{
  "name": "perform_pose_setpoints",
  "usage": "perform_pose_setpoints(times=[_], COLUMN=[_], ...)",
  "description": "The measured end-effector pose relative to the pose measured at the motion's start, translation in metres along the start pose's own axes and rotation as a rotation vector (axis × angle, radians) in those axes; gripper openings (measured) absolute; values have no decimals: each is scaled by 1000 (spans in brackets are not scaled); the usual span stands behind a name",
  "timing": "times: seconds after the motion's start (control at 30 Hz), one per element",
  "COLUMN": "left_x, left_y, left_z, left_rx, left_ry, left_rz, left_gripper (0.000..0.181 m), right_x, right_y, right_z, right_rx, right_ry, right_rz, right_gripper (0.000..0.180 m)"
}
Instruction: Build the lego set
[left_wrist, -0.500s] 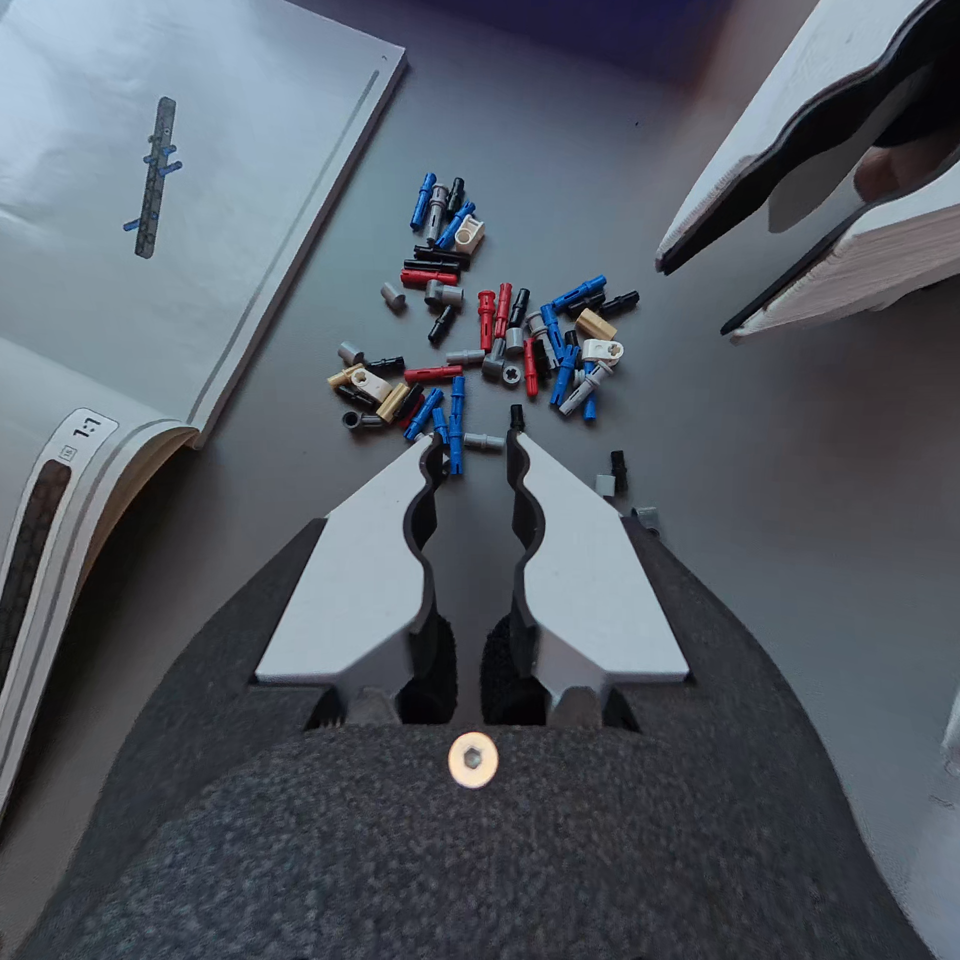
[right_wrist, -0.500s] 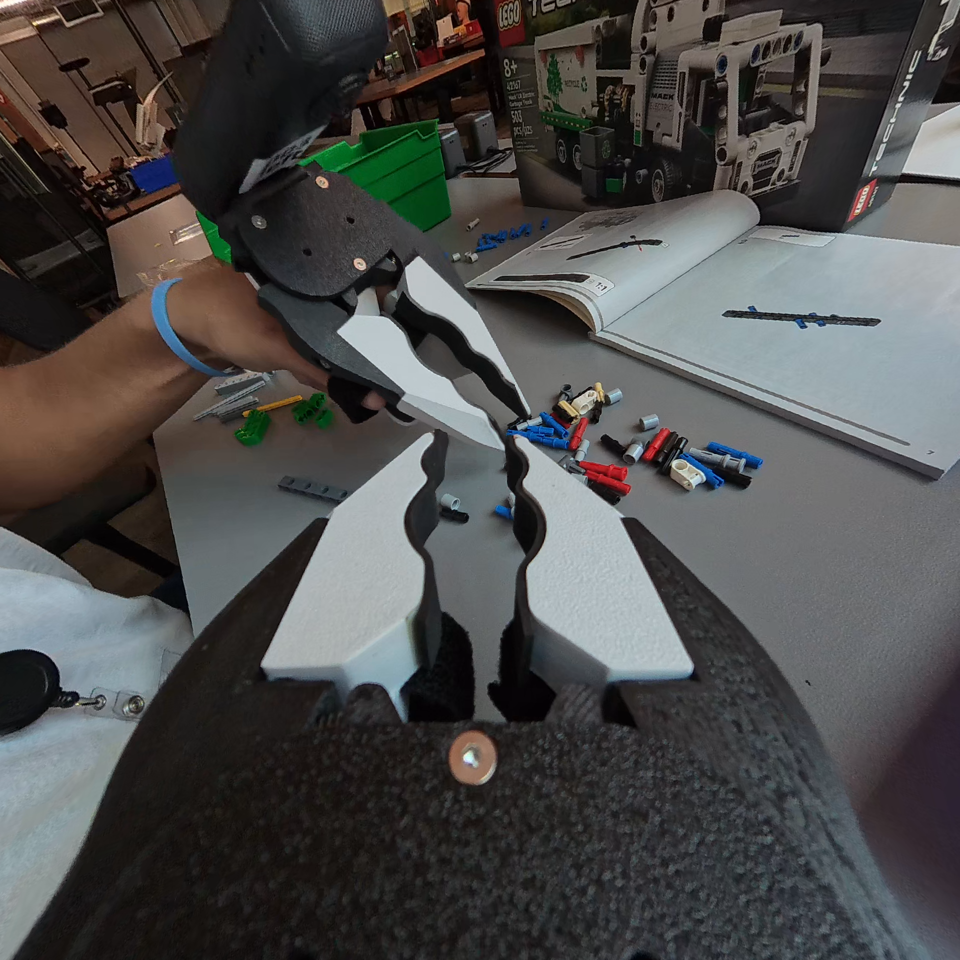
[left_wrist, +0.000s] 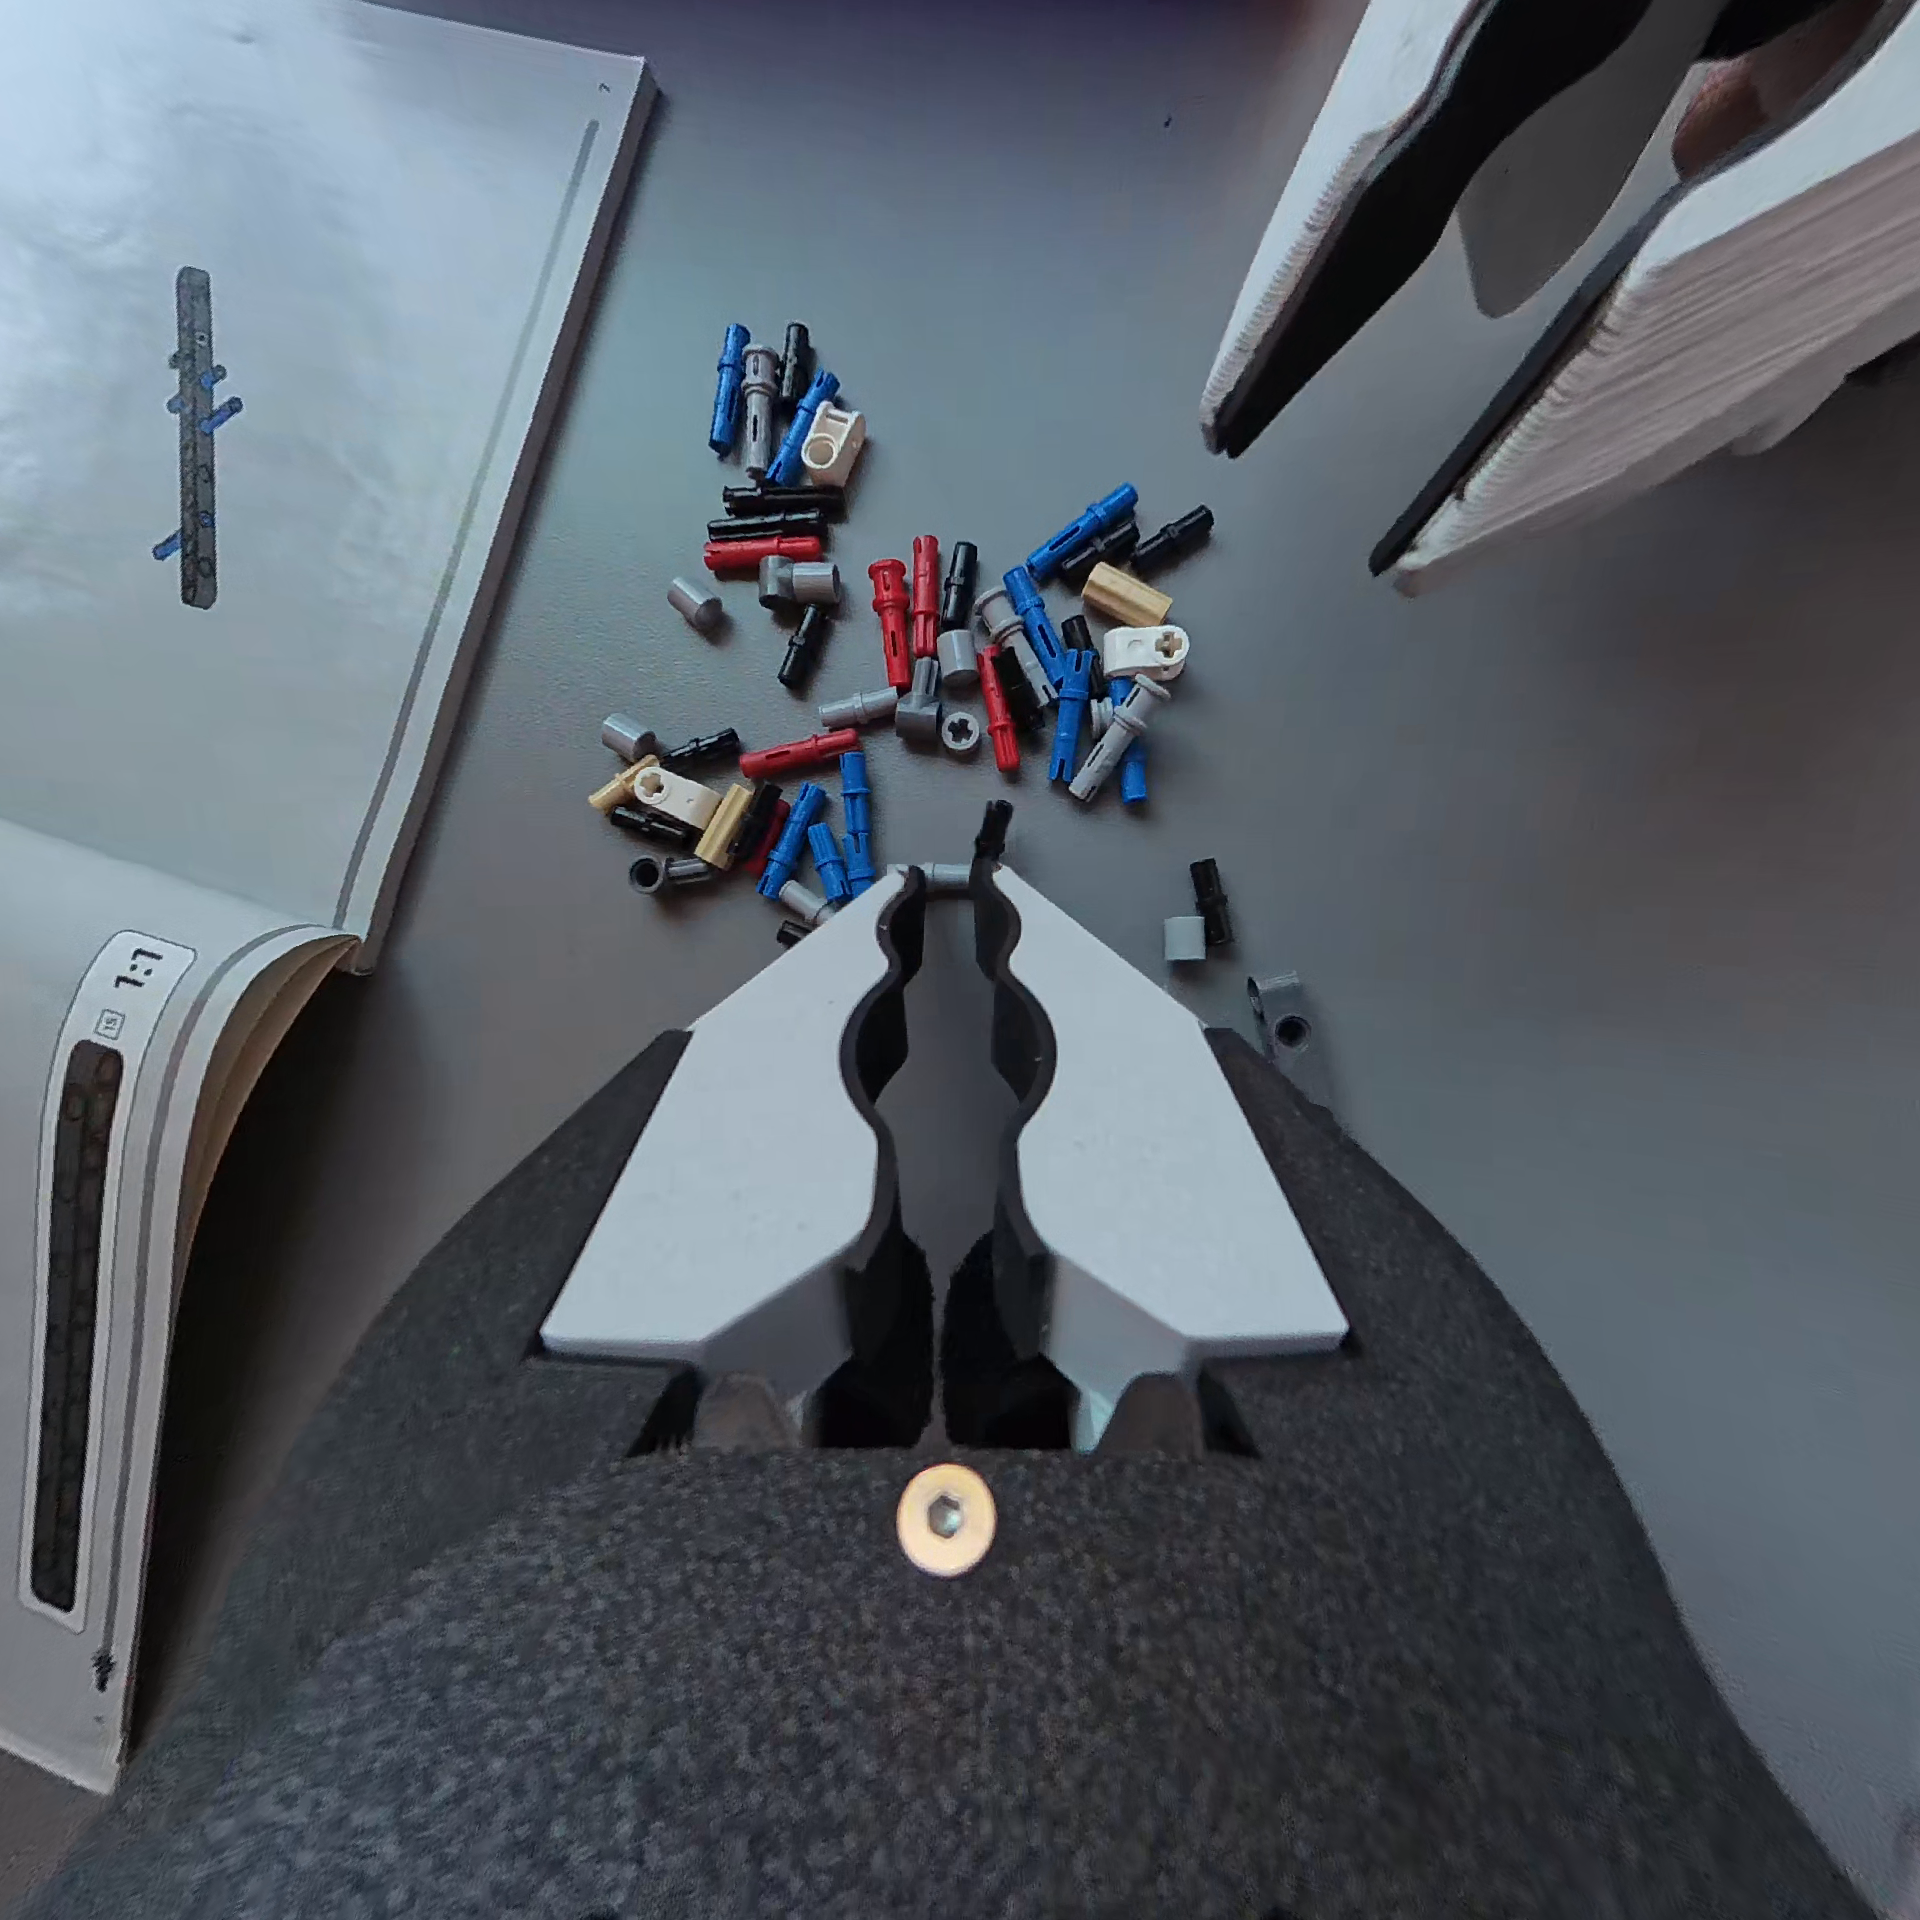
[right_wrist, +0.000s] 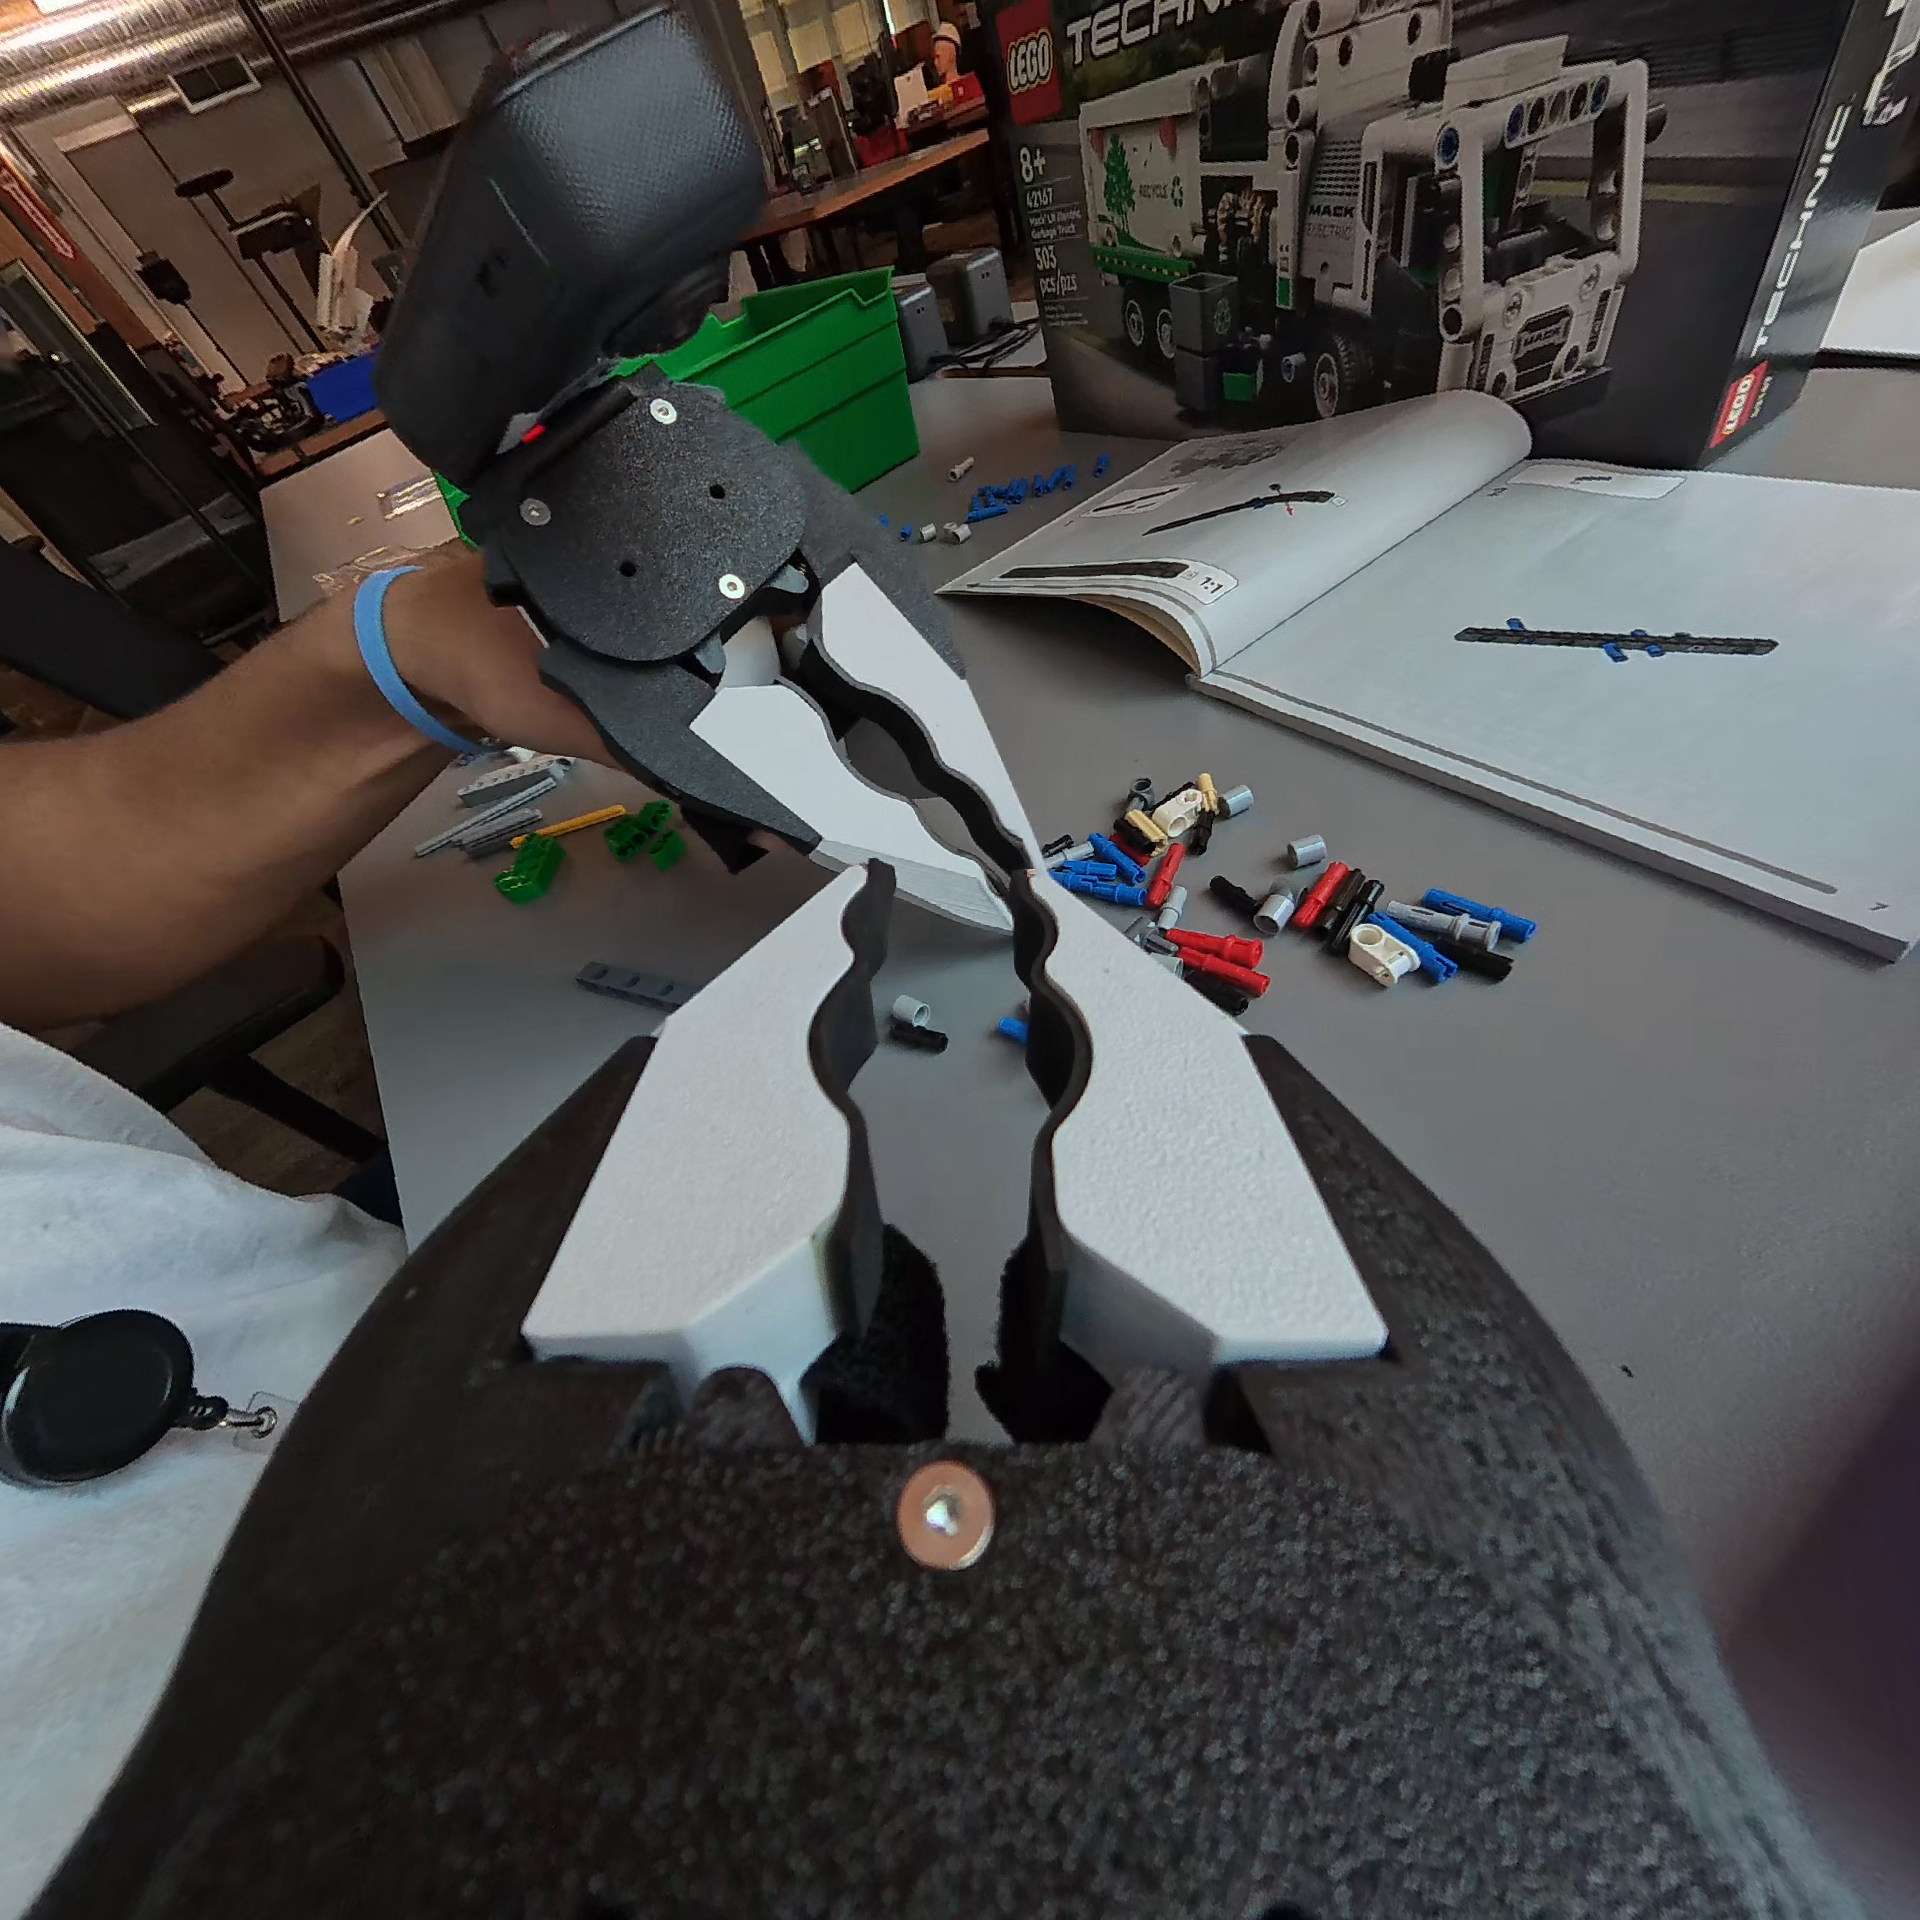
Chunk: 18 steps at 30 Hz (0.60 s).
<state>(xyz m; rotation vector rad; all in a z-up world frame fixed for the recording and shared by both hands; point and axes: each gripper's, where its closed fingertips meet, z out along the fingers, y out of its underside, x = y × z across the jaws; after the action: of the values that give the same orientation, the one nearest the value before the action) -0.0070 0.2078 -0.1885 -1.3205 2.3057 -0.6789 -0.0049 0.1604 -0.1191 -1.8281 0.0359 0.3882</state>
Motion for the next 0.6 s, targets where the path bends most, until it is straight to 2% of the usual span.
perform_pose_setpoints(times=[0.03,0.17,0.33,0.47,0.53,0.6], left_x=[0,2,7,8,11,14], left_y=[2,4,-5,0,4,5], left_z=[0,-3,-7,-2,0,-1], left_rx=[-7,2,39,-9,-25,-13], left_ry=[2,-1,16,115,130,126], left_rz=[-1,10,138,140,145,137], left_gripper=[0,0,12,24,22,9], right_x=[0,0,0,-1,-1,0], right_y=[0,0,0,0,0,0], right_z=[0,0,0,0,0,-1], right_rx=[0,-1,0,-1,0,2], right_ry=[0,-1,-4,-5,-3,-3], right_rz=[0,1,4,4,4,8], right_gripper=[23,23,23,23,23,23])
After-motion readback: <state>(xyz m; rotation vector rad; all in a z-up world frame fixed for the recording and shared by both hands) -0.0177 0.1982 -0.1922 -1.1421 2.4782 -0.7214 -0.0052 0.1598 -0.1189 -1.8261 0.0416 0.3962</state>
